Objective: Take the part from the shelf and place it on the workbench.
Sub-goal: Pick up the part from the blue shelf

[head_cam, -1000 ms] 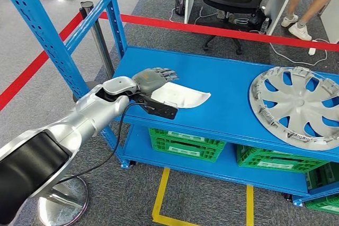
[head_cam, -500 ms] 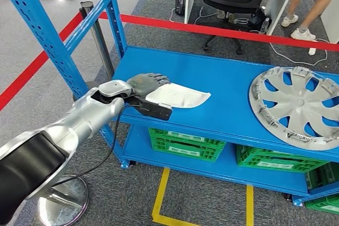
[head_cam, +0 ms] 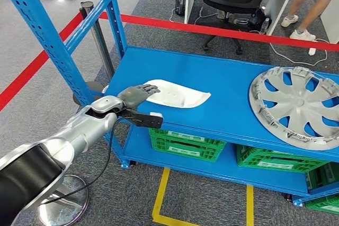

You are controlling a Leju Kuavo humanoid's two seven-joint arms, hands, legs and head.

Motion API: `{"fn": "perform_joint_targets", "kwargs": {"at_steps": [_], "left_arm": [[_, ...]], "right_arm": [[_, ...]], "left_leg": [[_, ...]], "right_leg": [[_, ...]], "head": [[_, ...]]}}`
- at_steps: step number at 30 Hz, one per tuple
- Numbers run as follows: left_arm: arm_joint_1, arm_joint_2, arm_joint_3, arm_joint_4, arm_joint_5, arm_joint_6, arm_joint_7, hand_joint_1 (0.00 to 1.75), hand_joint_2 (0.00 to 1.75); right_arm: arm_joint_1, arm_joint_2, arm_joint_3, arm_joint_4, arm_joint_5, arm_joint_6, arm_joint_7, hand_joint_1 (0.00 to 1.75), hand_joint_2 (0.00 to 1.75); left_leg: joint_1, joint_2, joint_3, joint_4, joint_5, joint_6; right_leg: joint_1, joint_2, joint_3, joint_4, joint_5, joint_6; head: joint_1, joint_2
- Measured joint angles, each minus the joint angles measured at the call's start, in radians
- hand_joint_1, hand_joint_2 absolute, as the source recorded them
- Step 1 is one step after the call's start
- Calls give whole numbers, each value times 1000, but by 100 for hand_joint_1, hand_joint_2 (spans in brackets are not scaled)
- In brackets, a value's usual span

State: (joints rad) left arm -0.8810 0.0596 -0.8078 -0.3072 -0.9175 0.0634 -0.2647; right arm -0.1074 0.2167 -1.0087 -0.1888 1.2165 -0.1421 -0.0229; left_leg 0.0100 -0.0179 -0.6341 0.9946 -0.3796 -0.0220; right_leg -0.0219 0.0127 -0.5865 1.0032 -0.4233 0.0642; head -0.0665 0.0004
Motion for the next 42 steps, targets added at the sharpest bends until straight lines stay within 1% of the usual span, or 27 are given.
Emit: {"fn": "perform_joint_targets", "kwargs": {"at_steps": [9,18,20,26,36,42], "left_arm": [[13,8,2,8,0,1,-3,0,175],[17,12,3,10,-9,23,3,0,175],[19,13,3,10,-16,45,7,0,175],[43,13,5,11,-39,174,22,0,175],[52,13,12,12,-50,232,24,0,175],[60,12,24,12,-74,308,30,0,175]], "right_arm": [[0,0,4,0,1,1,0,0,175],[0,0,4,0,0,3,0,0,175],[0,0,4,0,-1,4,0,0,175],[1,0,4,0,-7,3,0,0,175],[3,0,4,0,-12,-1,2,0,175],[4,0,4,0,-17,-7,2,0,175]], "left_leg": [[0,0,0,0,0,0],[0,0,0,0,0,0],[0,0,0,0,0,0],[0,0,0,0,1,0],[0,0,0,0,3,0],[0,0,0,0,4,0]], "right_leg": [[0,0,0,0,0,0],[0,0,0,0,0,0],[0,0,0,0,0,0],[0,0,-1,0,0,0],[0,0,-2,0,2,-2],[0,0,-5,0,2,-2]], "head": [[0,0],[0,0],[0,0],[0,0],[0,0],[0,0]]}}
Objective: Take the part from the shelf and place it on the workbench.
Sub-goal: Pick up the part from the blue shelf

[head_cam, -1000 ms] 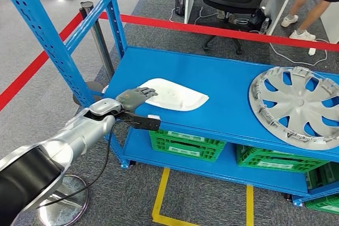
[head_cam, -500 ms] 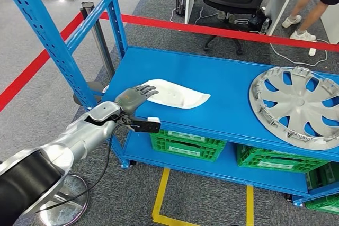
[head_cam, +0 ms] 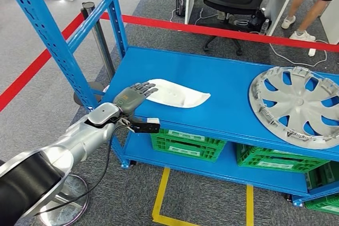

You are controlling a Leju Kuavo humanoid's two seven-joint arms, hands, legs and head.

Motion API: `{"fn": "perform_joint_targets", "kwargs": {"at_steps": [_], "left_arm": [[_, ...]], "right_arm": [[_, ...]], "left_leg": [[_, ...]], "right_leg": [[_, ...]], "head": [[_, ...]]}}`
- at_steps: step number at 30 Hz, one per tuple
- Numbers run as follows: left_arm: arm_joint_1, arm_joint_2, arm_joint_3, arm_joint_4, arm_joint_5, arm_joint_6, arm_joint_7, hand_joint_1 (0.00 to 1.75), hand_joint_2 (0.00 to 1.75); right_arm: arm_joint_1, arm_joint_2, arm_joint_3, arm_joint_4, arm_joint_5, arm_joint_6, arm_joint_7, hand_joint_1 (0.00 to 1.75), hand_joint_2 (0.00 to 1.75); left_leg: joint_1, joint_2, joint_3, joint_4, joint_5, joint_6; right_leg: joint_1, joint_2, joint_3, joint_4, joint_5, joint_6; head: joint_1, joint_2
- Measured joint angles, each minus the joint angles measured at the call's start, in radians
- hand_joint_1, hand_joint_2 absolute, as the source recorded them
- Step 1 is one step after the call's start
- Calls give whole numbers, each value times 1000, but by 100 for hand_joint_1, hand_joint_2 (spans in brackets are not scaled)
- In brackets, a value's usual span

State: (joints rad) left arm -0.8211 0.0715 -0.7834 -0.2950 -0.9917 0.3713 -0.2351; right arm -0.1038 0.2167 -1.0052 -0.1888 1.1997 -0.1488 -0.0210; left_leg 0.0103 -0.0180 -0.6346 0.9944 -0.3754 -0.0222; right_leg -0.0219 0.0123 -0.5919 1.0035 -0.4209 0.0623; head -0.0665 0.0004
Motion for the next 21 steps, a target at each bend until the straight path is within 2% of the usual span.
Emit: {"fn": "perform_joint_targets", "kwargs": {"at_steps": [13,21], "left_arm": [[-47,-3,40,0,-2,59,12,0,175],[-63,-5,54,0,-2,35,17,0,175]], "right_arm": [[2,0,0,0,-6,-1,0,0,175],[2,0,0,0,-8,-1,0,0,175]], "left_leg": [[0,1,0,-1,1,-2],[0,1,0,-1,1,-2]], "right_leg": [[0,3,1,0,4,0],[0,3,1,1,2,-2]], "head": [[0,0],[0,0]]}}
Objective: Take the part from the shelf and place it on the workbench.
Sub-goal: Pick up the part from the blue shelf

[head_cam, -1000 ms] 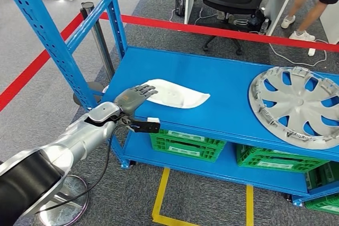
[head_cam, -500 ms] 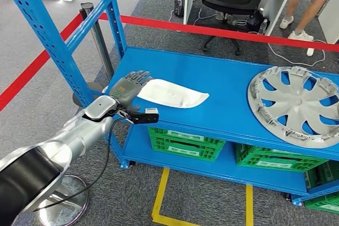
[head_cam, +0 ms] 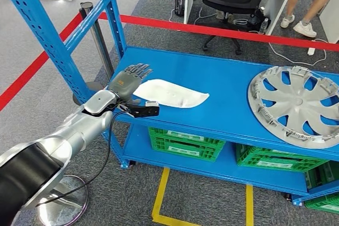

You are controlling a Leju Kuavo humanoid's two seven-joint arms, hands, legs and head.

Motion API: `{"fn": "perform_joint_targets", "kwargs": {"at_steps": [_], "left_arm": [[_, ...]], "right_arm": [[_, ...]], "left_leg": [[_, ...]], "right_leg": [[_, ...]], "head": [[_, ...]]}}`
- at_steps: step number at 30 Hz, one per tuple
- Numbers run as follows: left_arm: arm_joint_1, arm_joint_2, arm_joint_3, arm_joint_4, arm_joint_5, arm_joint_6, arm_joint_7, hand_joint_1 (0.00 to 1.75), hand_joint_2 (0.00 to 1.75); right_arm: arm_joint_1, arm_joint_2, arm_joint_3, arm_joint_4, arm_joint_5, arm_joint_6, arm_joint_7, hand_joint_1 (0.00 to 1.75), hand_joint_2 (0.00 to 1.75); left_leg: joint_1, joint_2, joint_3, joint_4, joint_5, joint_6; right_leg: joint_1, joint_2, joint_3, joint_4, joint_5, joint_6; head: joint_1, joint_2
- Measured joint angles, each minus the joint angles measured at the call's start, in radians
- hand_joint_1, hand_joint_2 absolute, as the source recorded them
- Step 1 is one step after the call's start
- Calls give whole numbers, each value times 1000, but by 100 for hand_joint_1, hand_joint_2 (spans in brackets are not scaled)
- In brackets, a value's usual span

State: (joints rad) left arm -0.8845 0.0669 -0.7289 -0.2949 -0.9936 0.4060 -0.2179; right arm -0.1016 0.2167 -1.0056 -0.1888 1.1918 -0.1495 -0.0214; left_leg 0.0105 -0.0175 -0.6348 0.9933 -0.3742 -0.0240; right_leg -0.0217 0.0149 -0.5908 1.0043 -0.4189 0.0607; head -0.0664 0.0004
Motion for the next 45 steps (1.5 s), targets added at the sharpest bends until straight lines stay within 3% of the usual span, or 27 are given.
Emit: {"fn": "perform_joint_targets", "kwargs": {"at_steps": [29,45], "left_arm": [[26,2,23,7,17,-78,35,0,175],[64,32,61,13,39,-150,29,0,175]], "right_arm": [[0,0,0,0,2,0,0,0,175],[0,0,0,0,9,3,-3,0,175]], "left_leg": [[0,0,0,0,-1,0],[0,0,0,0,-1,0]], "right_leg": [[0,0,0,0,-1,0],[0,-1,1,0,-1,0]], "head": [[0,0],[0,0]]}}
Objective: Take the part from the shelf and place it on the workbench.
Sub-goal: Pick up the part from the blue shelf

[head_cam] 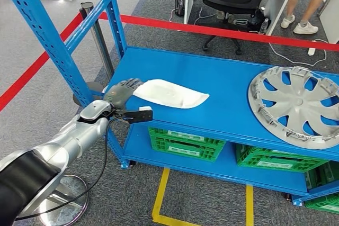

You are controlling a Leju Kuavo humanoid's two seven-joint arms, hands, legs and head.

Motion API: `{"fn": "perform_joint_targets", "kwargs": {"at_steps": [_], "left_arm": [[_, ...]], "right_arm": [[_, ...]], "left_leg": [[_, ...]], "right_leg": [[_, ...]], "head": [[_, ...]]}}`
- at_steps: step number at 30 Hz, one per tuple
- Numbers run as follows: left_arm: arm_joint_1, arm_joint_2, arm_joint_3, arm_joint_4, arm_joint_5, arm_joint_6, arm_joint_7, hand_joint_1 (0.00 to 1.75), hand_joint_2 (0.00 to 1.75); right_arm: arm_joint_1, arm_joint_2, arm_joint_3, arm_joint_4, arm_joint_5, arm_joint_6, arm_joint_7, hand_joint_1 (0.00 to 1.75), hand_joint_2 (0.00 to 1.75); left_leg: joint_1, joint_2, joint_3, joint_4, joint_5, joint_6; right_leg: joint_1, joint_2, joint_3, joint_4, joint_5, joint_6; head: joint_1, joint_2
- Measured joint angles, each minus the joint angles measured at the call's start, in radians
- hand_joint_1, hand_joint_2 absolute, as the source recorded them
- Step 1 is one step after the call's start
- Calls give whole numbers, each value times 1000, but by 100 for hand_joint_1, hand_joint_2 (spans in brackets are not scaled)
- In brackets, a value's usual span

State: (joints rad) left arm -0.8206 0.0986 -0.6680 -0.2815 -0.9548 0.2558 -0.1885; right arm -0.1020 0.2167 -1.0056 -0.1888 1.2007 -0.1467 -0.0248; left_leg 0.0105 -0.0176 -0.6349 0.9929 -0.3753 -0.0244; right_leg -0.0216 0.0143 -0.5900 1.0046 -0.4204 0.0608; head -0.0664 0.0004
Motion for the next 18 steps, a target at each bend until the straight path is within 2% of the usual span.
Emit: {"fn": "perform_joint_targets", "kwargs": {"at_steps": [5,6,7,10,11,15,18], "left_arm": [[1,2,12,0,5,-10,0,0,175],[1,2,12,0,5,-10,0,5,175],[1,3,13,0,5,-10,0,31,175],[3,3,13,0,4,-9,0,155,175],[5,4,13,0,4,-8,1,173,175],[13,6,14,1,1,-7,2,172,175],[16,9,14,1,-5,-6,3,161,175]], "right_arm": [[0,0,0,0,0,0,0,0,175],[0,0,0,0,1,0,-1,0,175],[0,0,0,0,1,0,-1,0,175],[0,0,0,0,1,0,-1,0,175],[0,0,0,0,1,0,-1,0,175],[0,0,0,0,2,-1,-1,0,175],[0,0,0,0,3,-1,-1,0,175]], "left_leg": [[0,0,0,0,0,0],[0,0,0,0,0,0],[0,0,0,0,0,0],[0,0,0,0,0,0],[0,0,0,0,0,0],[0,0,0,0,0,0],[0,0,0,0,0,0]], "right_leg": [[0,0,0,0,0,0],[0,0,0,0,0,0],[0,0,0,0,0,0],[0,0,0,0,0,0],[0,0,0,0,0,0],[0,0,0,0,0,0],[0,0,0,0,0,0]], "head": [[0,0],[0,0],[0,0],[0,0],[0,0],[0,0],[0,0]]}}
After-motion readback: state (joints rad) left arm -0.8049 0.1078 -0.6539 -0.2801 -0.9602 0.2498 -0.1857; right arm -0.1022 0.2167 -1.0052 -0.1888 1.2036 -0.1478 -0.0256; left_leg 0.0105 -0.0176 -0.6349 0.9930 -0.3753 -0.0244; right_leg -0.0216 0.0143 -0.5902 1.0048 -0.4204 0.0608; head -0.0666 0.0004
